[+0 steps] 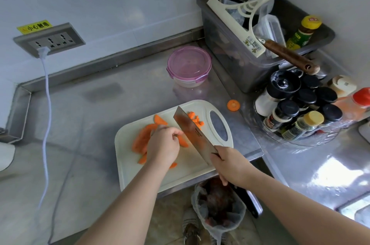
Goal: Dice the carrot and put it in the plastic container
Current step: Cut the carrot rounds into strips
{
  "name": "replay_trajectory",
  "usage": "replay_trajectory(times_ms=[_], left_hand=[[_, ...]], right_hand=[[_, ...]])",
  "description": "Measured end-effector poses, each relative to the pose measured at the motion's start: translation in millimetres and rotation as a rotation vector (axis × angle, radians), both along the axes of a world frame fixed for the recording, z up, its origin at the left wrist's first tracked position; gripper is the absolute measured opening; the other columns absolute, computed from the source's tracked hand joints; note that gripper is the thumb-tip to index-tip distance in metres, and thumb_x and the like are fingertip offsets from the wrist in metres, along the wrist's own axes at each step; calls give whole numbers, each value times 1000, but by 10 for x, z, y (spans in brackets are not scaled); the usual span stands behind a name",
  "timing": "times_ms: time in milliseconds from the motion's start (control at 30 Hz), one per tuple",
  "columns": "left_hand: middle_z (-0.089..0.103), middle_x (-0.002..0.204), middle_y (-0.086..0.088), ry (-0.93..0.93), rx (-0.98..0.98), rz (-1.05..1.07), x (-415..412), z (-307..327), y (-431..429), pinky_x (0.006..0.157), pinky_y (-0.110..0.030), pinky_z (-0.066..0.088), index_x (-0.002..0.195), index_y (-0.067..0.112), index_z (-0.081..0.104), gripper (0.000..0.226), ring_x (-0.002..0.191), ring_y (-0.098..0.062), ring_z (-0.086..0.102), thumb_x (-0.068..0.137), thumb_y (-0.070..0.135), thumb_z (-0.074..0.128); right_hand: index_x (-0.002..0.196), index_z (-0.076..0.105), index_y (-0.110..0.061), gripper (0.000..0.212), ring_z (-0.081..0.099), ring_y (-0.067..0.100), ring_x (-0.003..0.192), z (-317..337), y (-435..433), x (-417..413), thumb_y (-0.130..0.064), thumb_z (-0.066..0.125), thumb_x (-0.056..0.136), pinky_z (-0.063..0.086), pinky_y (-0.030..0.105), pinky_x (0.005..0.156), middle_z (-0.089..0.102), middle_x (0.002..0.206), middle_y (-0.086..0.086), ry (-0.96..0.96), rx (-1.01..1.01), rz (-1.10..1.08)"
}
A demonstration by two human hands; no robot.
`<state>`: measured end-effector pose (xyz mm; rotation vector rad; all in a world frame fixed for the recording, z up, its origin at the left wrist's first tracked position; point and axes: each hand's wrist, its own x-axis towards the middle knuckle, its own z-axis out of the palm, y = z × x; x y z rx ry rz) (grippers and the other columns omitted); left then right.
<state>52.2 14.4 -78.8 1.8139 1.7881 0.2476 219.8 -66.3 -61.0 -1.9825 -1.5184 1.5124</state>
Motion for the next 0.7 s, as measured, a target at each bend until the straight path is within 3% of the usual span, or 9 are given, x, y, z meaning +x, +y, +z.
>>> replay_trajectory(times_ms=[133, 233, 300, 400, 500, 600, 700], left_hand=[[50, 129, 1, 86, -7, -35, -4, -14, -27, 101, -24, 30, 110, 30, 70, 42, 123, -23, 41, 91, 5, 43], [51, 127, 2, 77, 0, -16, 4, -6, -24, 100, -27, 34, 109, 30, 69, 40, 119, -24, 42, 90, 6, 43], [53, 124, 3, 8, 23, 49, 16, 1, -26, 94, -32, 44, 109, 28, 68, 39, 114, -25, 47, 89, 5, 44], [62, 116, 5, -263, 22, 280, 8, 54, -10, 76, -44, 56, 113, 26, 63, 37, 98, -27, 61, 89, 5, 42], [65, 116, -1, -575, -137, 428, 85, 128, 35, 89, -39, 52, 126, 16, 56, 39, 96, -20, 64, 93, 2, 41], [59, 111, -11, -966, -400, 605, 220, 237, 45, 85, -29, 48, 139, 4, 42, 42, 98, -22, 60, 98, -2, 35], [57, 109, -12, -1072, -534, 651, 238, 268, 27, 88, -33, 45, 140, 2, 41, 42, 105, -25, 55, 100, -4, 32]], right_hand=[[81, 46, -7, 23, 50, 13, 44, -43, 4, 43, -17, 36, 98, 46, 30, 64, 54, 49, 7, 26, -16, 21], [74, 45, -9, 27, 47, 14, 46, -43, -4, 48, -17, 38, 99, 45, 27, 64, 54, 45, 5, 78, 0, -38], [73, 44, -7, 28, 43, 13, 43, 11, -6, 57, -17, 39, 99, 42, 28, 66, 51, 44, 3, 138, 0, -82], [75, 43, -8, 26, 41, 13, 40, 93, -3, 86, -16, 41, 100, 38, 25, 63, 48, 44, -1, 221, -20, -129], [83, 43, -8, 17, 40, 18, 39, 126, 3, 110, -15, 42, 99, 39, 24, 57, 47, 52, -1, 366, -72, -196], [89, 45, -7, 14, 38, 20, 39, 131, 1, 120, -15, 43, 99, 38, 21, 52, 46, 53, 1, 430, -112, -207], [88, 46, -7, 16, 38, 20, 40, 139, -9, 122, -16, 43, 100, 39, 21, 53, 45, 53, 2, 448, -120, -201]])
